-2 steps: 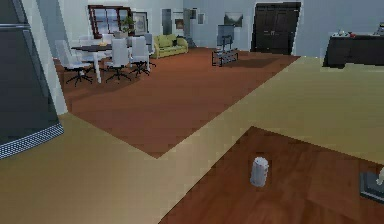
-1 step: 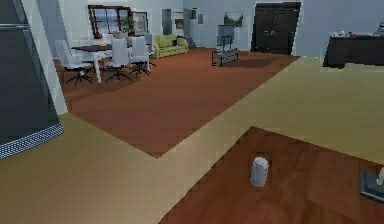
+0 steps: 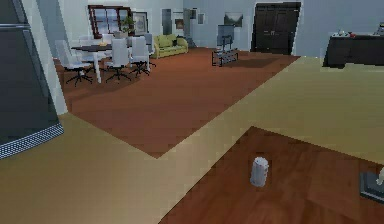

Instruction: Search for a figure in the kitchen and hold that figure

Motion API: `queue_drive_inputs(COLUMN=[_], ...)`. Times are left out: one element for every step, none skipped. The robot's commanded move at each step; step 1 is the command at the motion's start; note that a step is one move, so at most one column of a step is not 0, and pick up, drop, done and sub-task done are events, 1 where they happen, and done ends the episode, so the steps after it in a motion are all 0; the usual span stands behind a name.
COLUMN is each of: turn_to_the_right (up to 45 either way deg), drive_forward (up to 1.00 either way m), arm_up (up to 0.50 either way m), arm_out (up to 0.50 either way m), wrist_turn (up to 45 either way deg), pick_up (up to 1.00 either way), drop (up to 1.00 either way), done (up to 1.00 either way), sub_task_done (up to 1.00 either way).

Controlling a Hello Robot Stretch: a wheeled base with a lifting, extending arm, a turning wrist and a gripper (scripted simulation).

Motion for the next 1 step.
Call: queue_drive_inputs(turn_to_the_right=[0.0], drive_forward=[0.0], arm_up=[-0.3], arm_out=[0.0], wrist_turn=[0.0], pick_up=[0.0], drop=[0.0], done=[0.0], sub_task_done=[0.0])
